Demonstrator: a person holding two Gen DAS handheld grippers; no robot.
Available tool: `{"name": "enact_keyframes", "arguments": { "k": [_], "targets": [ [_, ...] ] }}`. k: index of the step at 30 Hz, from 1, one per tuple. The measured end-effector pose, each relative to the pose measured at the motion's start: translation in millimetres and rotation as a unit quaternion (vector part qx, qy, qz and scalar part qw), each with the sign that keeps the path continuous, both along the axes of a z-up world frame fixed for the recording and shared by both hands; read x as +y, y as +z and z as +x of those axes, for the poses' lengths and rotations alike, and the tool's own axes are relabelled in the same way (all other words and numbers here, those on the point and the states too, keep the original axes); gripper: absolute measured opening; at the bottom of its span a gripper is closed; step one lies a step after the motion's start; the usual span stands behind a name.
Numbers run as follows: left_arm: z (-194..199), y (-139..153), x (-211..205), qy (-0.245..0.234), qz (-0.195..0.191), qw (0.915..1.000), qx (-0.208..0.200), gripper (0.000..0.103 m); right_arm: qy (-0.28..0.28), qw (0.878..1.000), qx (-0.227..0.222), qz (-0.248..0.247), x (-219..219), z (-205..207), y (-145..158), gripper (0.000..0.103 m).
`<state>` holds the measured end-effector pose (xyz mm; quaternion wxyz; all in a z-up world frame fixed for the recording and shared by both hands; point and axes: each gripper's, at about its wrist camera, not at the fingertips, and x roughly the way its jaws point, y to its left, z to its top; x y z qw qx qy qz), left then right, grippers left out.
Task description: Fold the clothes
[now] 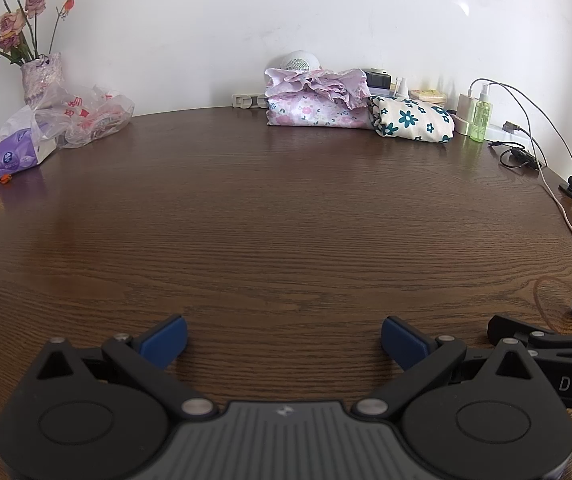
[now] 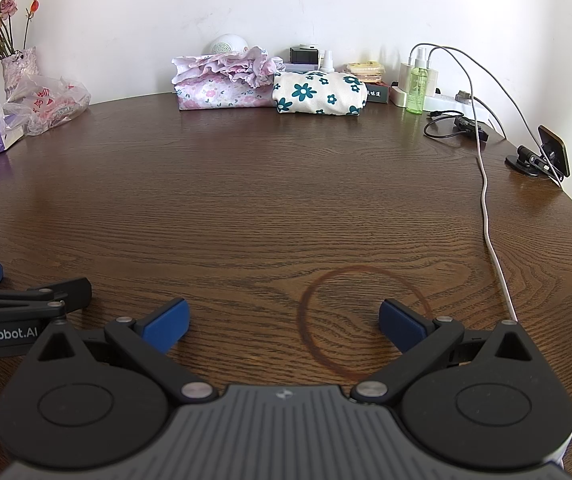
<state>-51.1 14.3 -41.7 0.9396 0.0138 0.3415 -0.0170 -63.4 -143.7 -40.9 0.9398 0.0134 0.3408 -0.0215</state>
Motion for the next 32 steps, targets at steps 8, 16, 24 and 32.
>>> {"name": "enact_keyframes", "arguments": {
  "k": [8, 16, 24, 32],
  "targets": [
    [0.6, -0.2, -0.6, 0.0, 0.001, 1.0, 0.0, 0.103, 0.0, 1.0, 0.0, 0.0, 0.0, 0.0, 0.1, 0.102],
    [0.2, -0.1, -0.7, 0.0, 0.0, 1.0, 0.0, 0.103, 0.0, 1.0, 0.0, 0.0, -0.5, 0.0, 0.3, 0.102],
    [0.1, -0.7, -1.8, -0.003, 0.0, 1.0, 0.0, 0.103, -0.021, 1.0, 0.0, -0.001, -1.3, 3.5, 0.0, 0.102],
    [-0.8, -1.1, -2.2, -0.005, 0.0, 1.0, 0.0, 0.103, -0.026, 1.0, 0.0, -0.001, -2.2, 4.0, -0.2, 0.102]
  ]
}}
